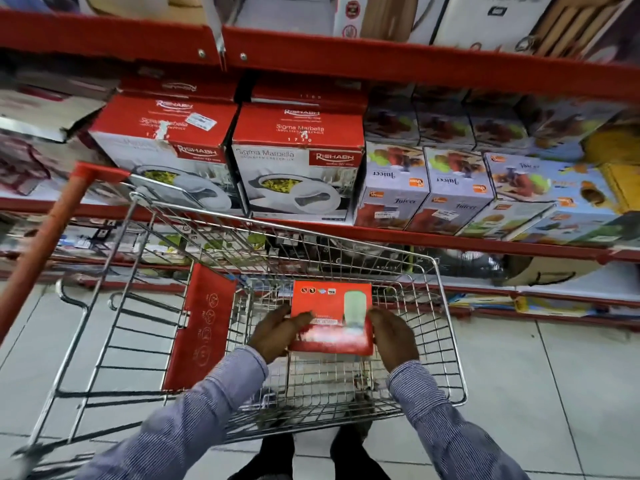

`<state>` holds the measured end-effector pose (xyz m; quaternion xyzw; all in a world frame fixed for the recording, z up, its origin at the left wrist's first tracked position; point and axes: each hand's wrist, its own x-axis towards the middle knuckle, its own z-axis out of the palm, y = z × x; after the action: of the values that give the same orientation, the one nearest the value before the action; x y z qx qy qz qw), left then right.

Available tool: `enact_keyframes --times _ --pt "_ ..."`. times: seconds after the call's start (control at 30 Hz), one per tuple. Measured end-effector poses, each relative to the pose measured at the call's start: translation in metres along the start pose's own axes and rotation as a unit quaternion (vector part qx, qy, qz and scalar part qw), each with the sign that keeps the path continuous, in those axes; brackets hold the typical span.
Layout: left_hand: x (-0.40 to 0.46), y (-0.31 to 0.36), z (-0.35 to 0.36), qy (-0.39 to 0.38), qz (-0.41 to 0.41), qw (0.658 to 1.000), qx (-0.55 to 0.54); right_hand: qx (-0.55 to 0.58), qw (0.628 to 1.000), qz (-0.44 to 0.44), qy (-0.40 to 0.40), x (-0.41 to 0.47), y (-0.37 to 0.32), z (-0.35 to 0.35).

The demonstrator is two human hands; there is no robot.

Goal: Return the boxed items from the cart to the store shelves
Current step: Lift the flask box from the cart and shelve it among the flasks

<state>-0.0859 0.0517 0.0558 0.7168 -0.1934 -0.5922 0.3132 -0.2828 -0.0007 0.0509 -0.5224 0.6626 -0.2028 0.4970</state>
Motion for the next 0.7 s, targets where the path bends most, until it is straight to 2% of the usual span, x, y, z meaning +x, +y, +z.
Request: enact_keyframes --times 0.13,0.27,0.53,0.7 --pt "-0.038 0.041 -0.025 0.029 0.099 0.994 -0.024 0.043 0.994 -0.1 0.01 -0.013 -0.057 -0.021" --pt "-0.079 0.086 -0.043 0.04 0.224 0.972 -0.065 0.118 0.98 -0.162 0.019 -0.024 -0.116 -0.04" --pt "-0.155 0.176 -0.074 0.158 0.451 0.878 -0.021 0.19 0.924 -0.332 0.01 -0.039 -0.237 -0.071" --pt "-0.18 0.222 -0.096 0.207 0.517 0.831 -0.013 0.212 0.891 -0.401 0.025 -0.052 -0.303 -0.078"
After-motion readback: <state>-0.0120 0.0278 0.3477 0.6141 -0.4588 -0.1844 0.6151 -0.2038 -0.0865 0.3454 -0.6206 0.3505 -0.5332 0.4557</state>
